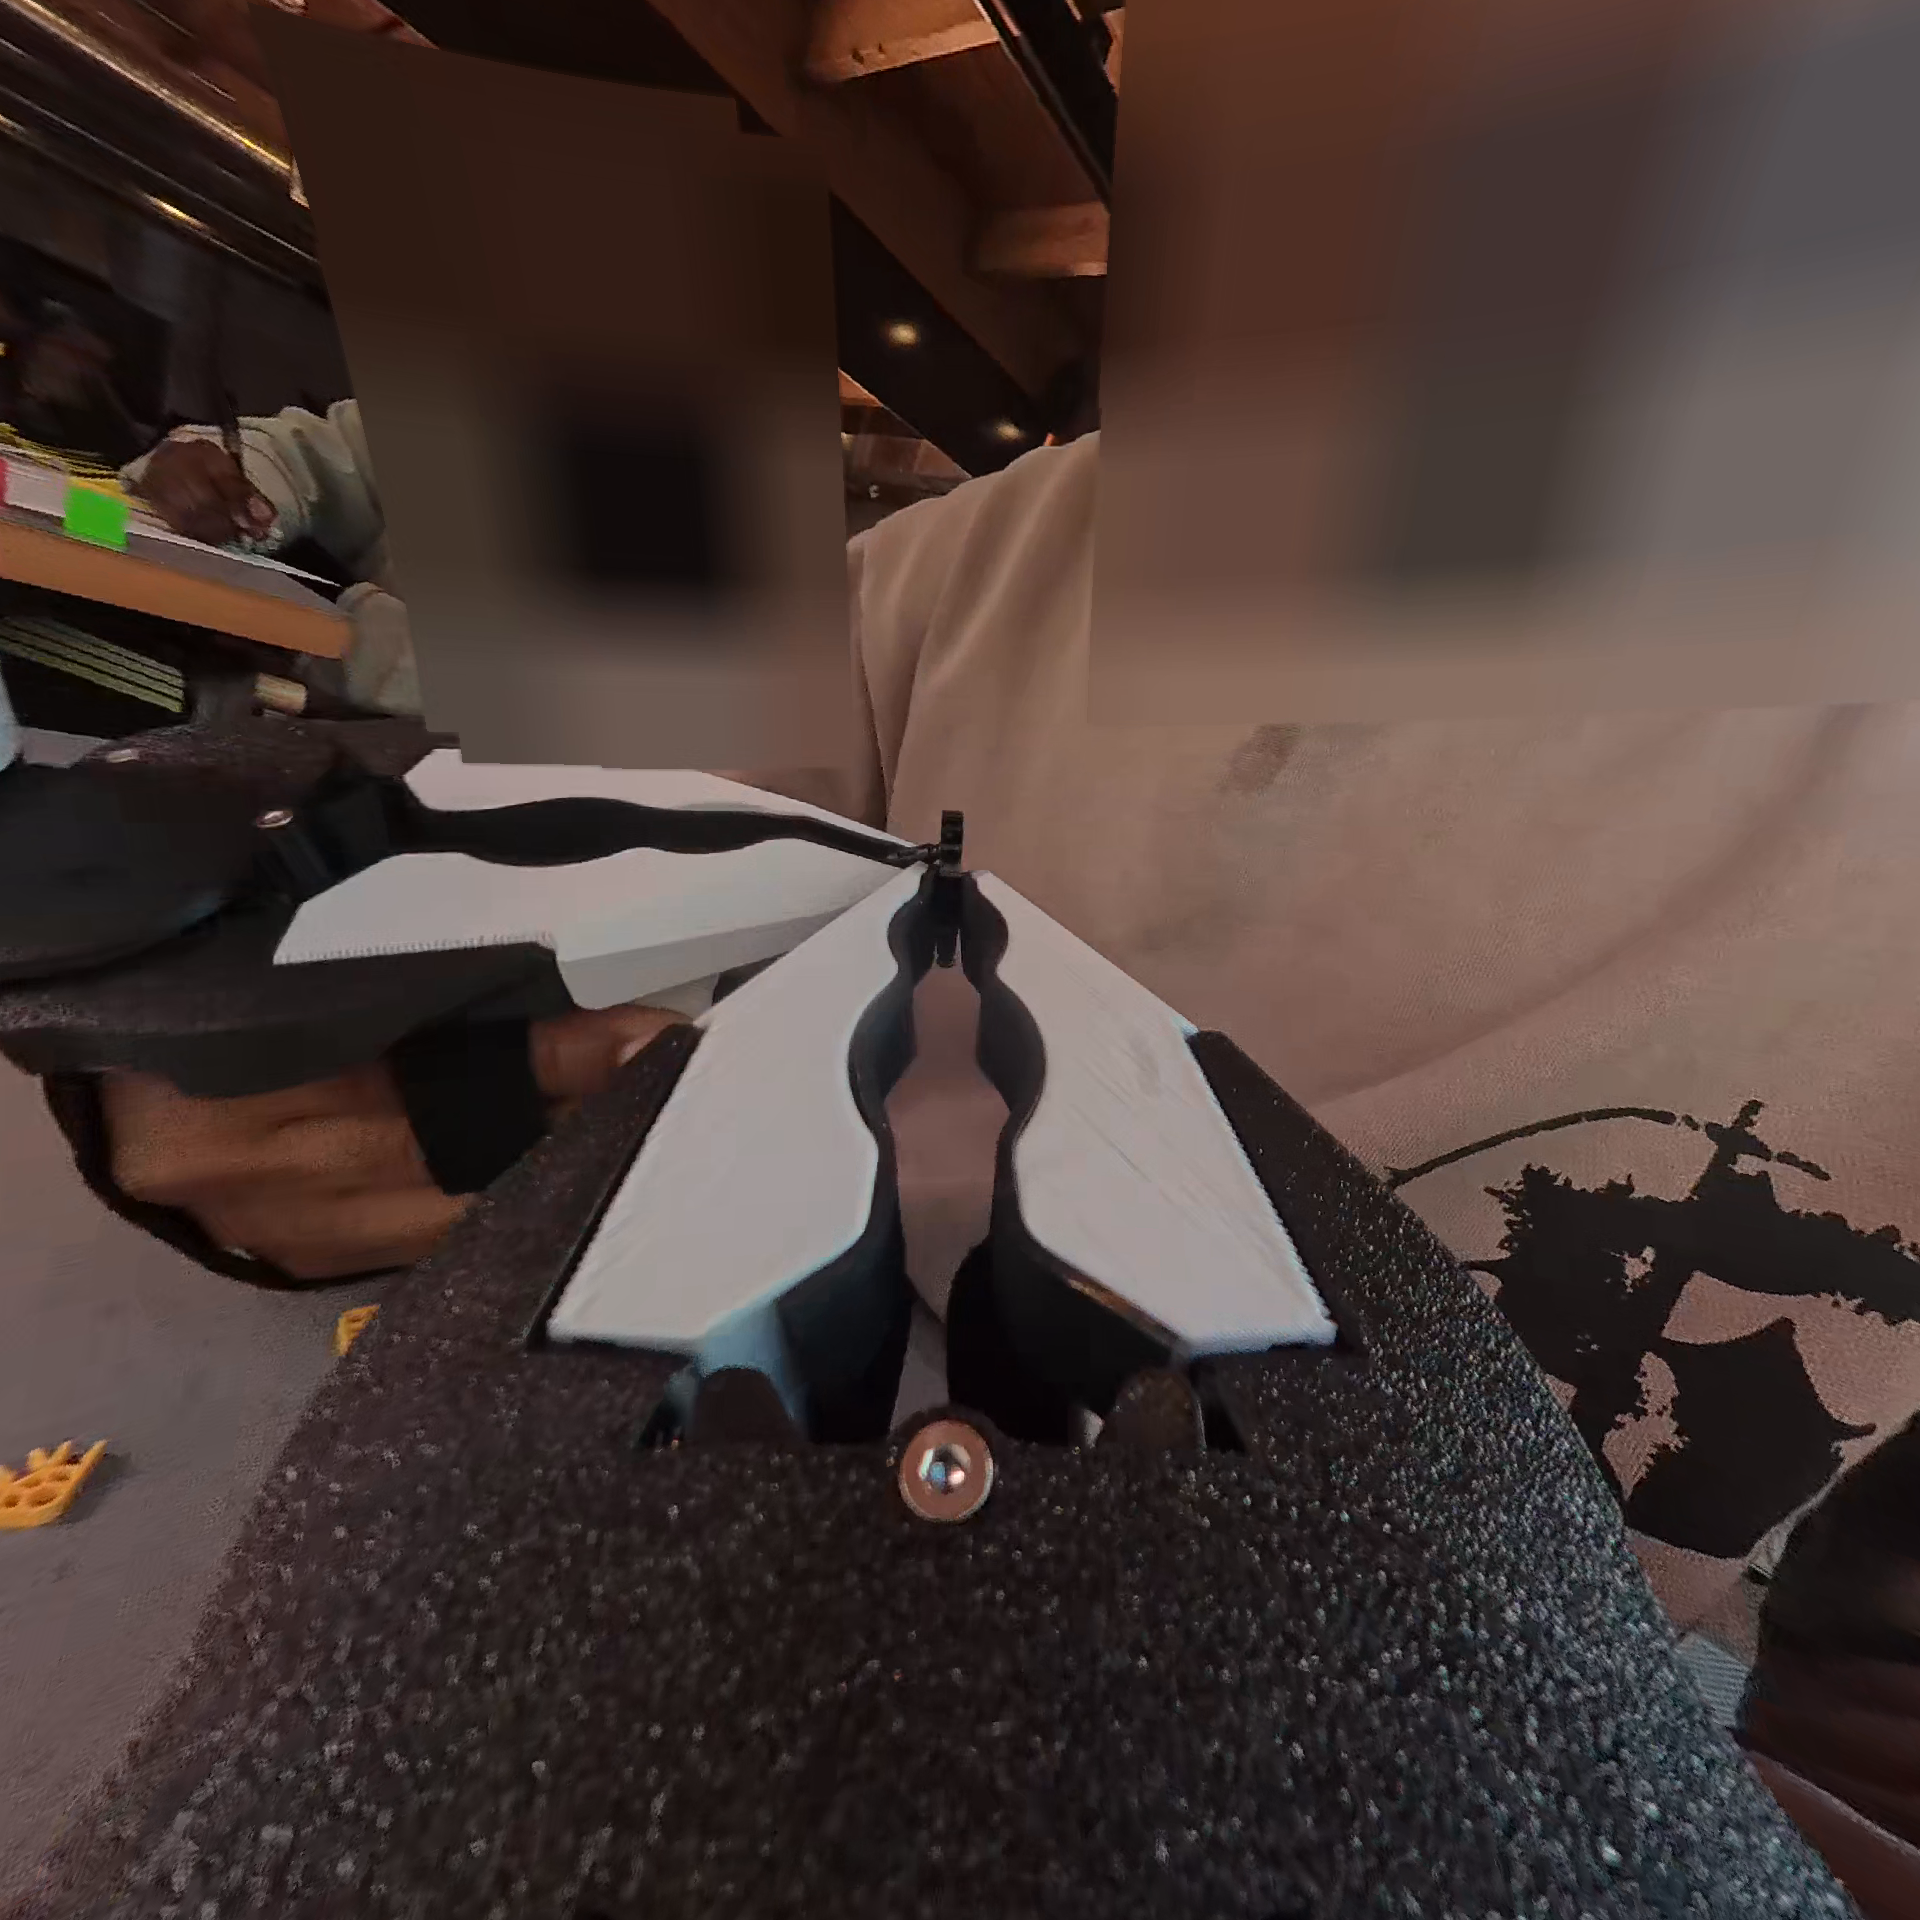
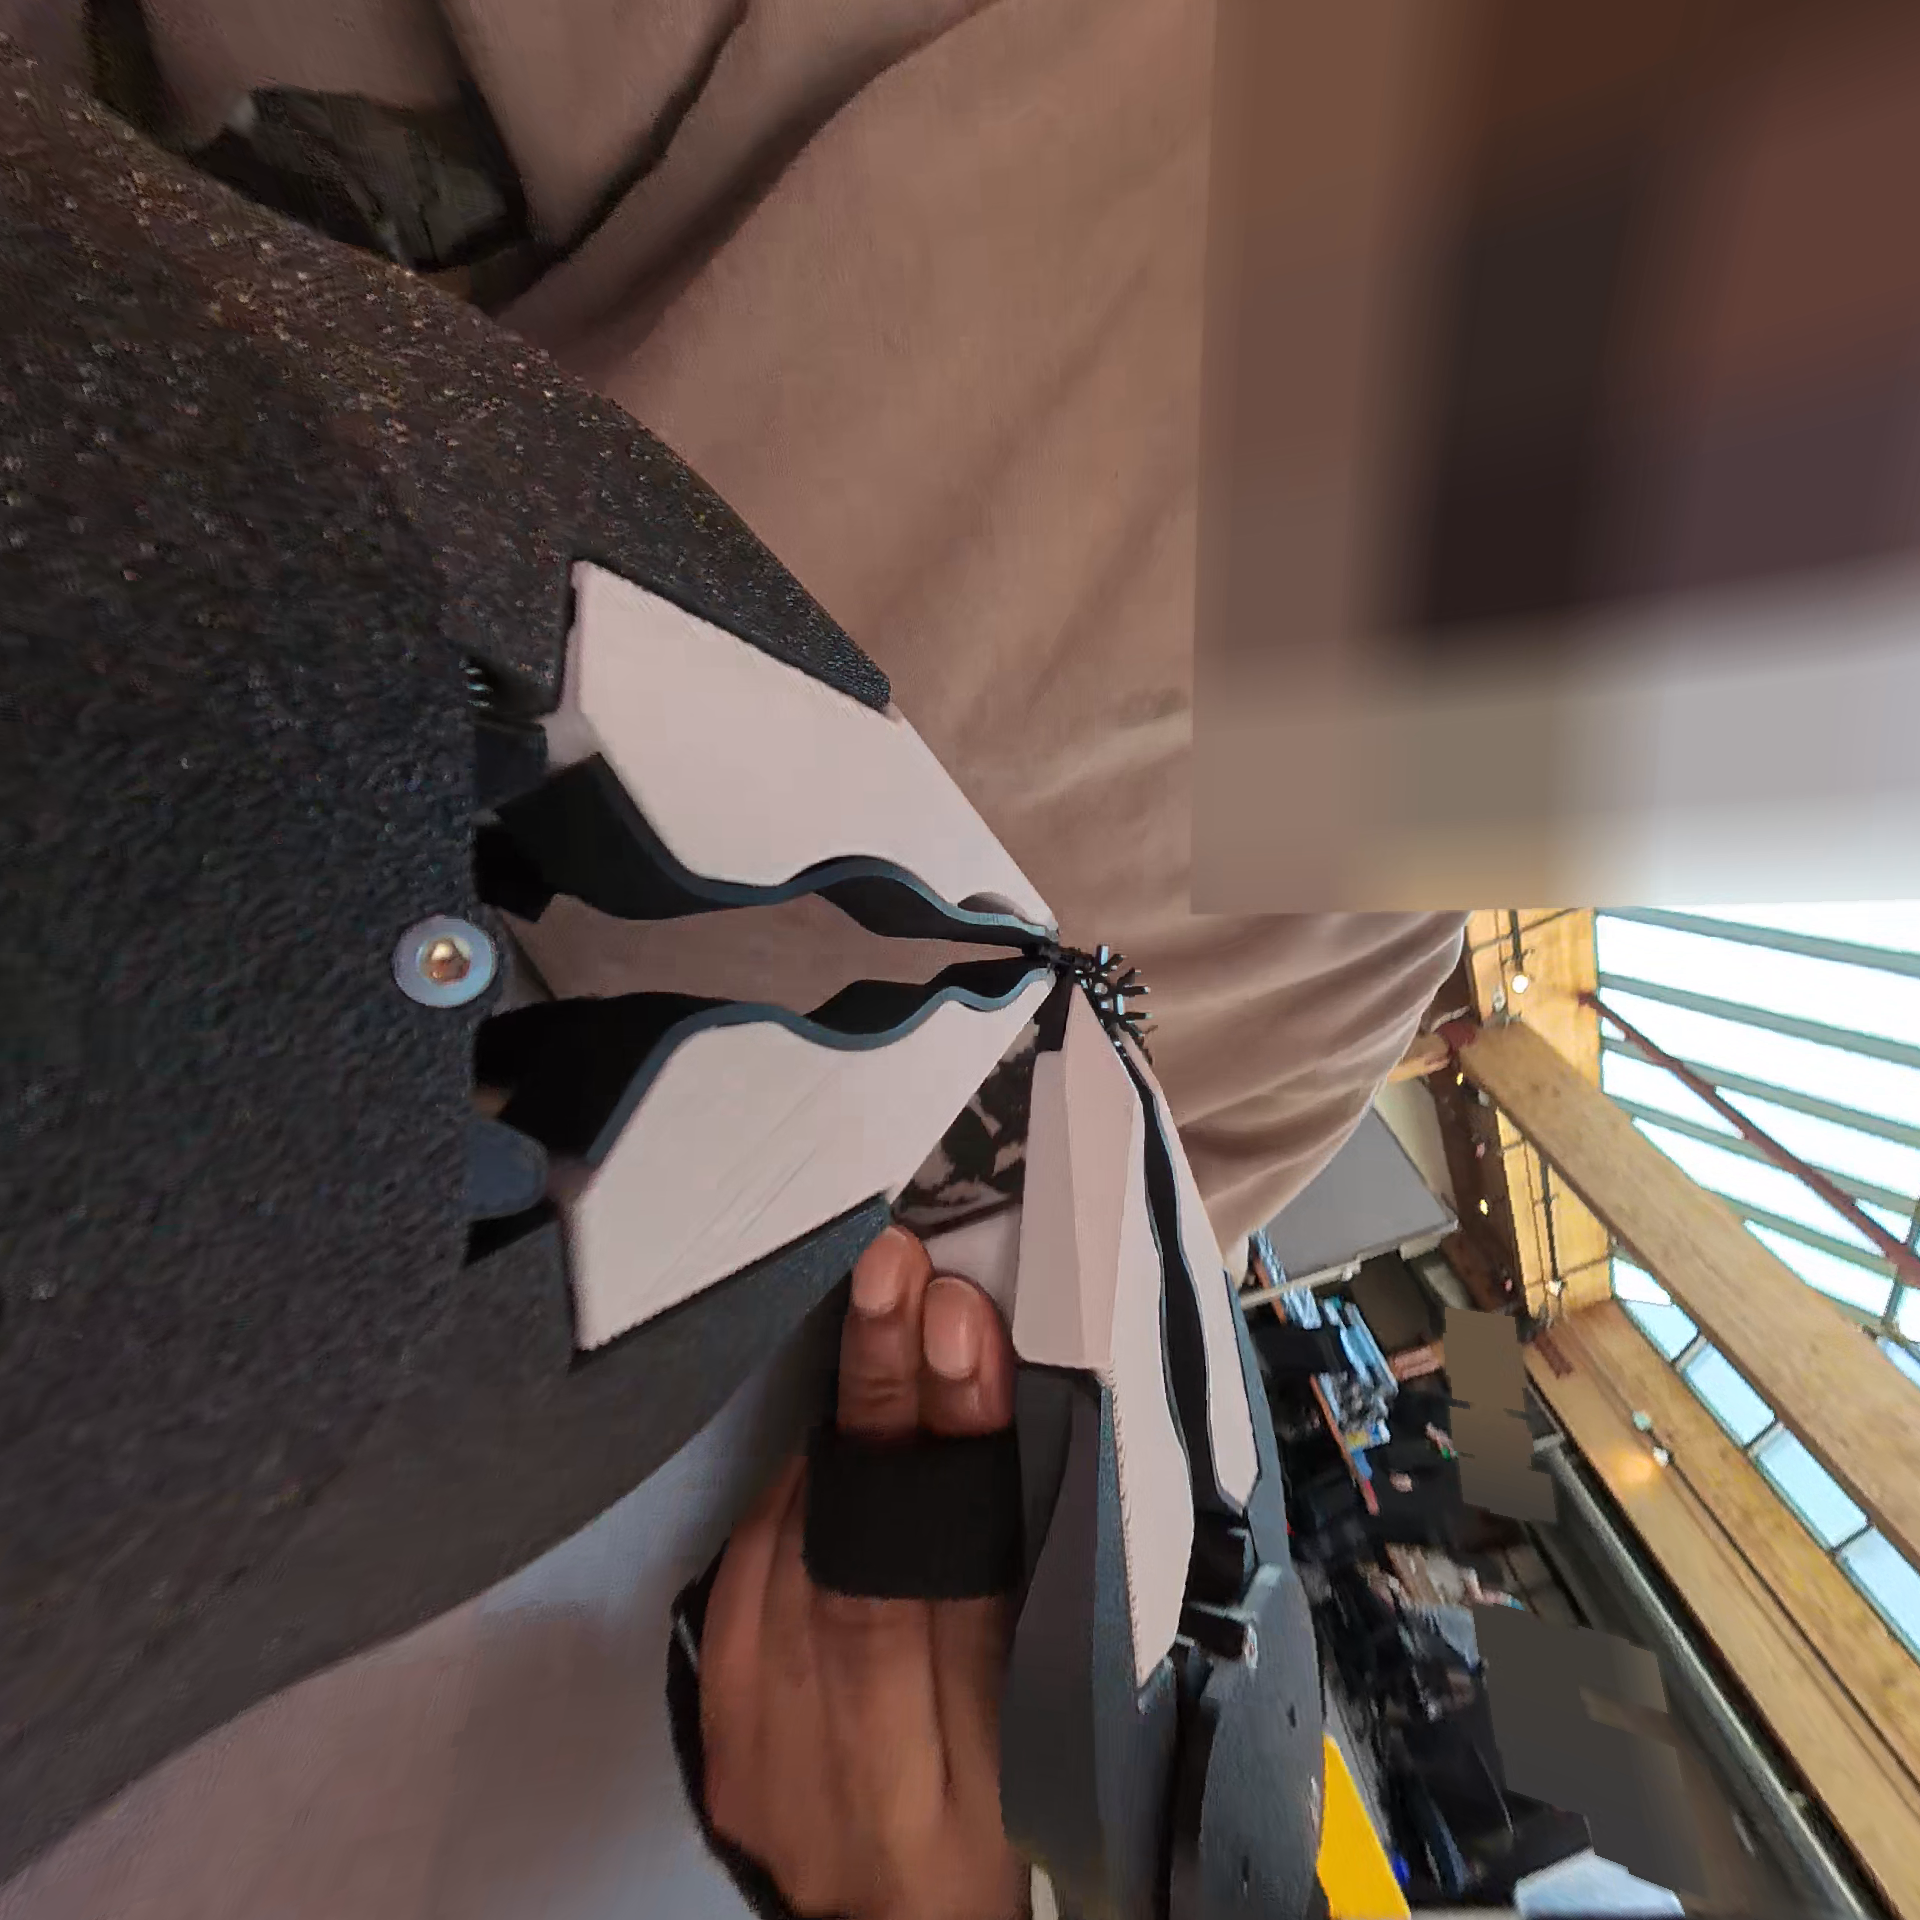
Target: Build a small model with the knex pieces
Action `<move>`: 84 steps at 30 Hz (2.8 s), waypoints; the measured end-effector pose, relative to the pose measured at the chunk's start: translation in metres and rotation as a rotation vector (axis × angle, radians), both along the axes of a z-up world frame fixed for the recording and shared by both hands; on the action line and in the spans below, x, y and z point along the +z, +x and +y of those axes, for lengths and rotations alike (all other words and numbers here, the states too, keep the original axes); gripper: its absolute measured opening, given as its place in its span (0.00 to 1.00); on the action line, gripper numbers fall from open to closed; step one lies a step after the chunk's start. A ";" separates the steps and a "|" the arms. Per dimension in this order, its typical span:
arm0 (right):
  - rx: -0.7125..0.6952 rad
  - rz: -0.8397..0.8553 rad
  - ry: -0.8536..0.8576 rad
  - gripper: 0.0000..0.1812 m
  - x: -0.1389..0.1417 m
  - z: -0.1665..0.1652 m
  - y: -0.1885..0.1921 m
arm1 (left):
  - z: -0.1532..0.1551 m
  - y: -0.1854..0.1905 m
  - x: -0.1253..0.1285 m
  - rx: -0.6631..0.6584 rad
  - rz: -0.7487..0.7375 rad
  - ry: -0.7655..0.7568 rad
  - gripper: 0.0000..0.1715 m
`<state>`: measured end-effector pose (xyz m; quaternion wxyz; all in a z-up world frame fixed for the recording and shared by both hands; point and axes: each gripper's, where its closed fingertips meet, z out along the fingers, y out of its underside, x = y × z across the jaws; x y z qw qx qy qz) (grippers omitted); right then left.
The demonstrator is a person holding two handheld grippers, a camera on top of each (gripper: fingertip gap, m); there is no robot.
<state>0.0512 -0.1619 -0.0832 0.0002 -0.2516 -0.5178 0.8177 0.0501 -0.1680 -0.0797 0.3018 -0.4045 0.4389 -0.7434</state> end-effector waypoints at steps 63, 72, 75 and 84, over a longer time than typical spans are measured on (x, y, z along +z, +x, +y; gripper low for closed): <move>-0.954 -0.244 0.237 0.00 -0.016 0.142 -0.074 | 0.150 -0.068 -0.010 0.845 -0.090 -0.325 0.01; -0.916 -0.229 0.314 0.00 -0.017 0.139 -0.068 | 0.144 -0.062 -0.014 0.779 -0.021 -0.309 0.01; -0.881 -0.235 0.427 0.00 -0.021 0.134 -0.063 | 0.137 -0.055 -0.019 0.752 0.069 -0.225 0.01; -0.610 -0.105 0.527 0.00 -0.014 0.087 -0.033 | 0.085 -0.024 -0.015 0.476 0.141 -0.045 0.02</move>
